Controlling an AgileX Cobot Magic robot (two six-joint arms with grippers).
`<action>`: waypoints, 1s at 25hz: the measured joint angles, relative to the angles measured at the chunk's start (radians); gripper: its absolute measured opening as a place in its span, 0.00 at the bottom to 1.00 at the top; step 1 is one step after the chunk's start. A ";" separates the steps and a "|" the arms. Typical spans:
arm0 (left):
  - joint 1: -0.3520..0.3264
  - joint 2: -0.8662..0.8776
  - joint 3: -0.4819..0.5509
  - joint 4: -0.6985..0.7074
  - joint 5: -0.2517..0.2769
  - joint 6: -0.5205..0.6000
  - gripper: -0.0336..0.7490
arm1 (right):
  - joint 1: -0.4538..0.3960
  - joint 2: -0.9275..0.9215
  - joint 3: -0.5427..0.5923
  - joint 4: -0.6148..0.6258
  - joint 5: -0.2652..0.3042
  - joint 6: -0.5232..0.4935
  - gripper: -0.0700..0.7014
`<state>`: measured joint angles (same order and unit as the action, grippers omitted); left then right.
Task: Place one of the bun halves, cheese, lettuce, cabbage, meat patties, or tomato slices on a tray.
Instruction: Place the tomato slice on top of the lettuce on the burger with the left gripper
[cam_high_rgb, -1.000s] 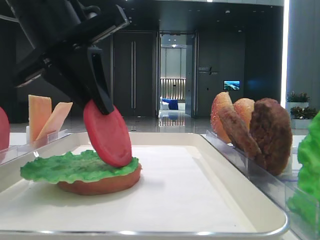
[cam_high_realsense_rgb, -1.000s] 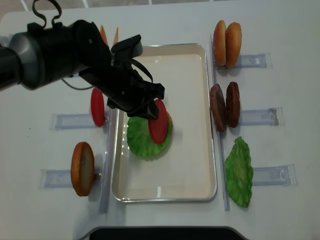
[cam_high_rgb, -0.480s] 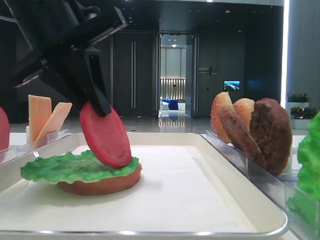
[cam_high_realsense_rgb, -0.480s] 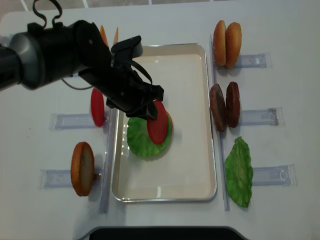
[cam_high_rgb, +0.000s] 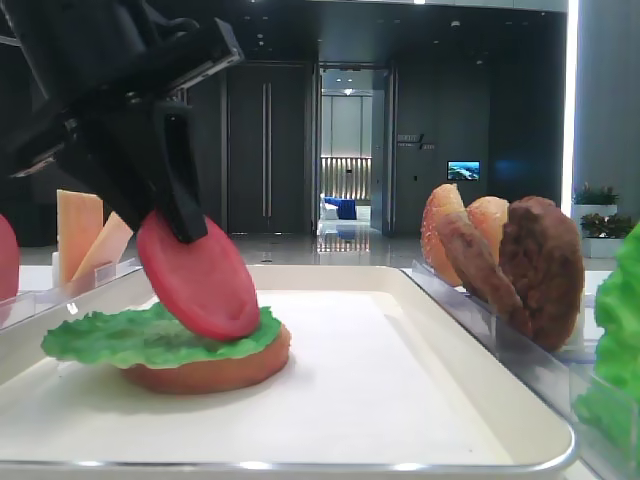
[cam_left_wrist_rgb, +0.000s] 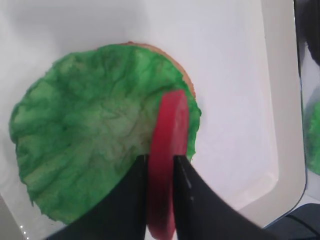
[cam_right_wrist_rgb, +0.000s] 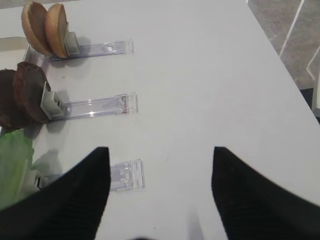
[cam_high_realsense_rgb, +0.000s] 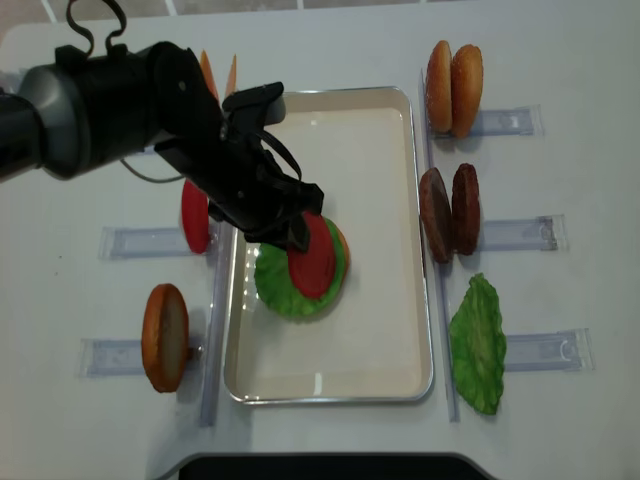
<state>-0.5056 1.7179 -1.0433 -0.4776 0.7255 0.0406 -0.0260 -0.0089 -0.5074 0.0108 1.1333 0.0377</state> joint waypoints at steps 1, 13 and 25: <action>0.000 0.000 0.000 0.002 0.005 0.000 0.21 | 0.000 0.000 0.000 0.000 0.000 0.000 0.64; 0.000 0.001 0.000 0.128 0.044 -0.086 0.25 | 0.000 0.000 0.000 0.000 0.000 0.000 0.64; 0.000 -0.035 -0.110 0.251 0.150 -0.177 0.55 | 0.000 0.000 0.000 0.000 0.000 0.000 0.64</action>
<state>-0.5056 1.6828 -1.1528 -0.2269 0.8753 -0.1367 -0.0260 -0.0089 -0.5074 0.0108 1.1333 0.0377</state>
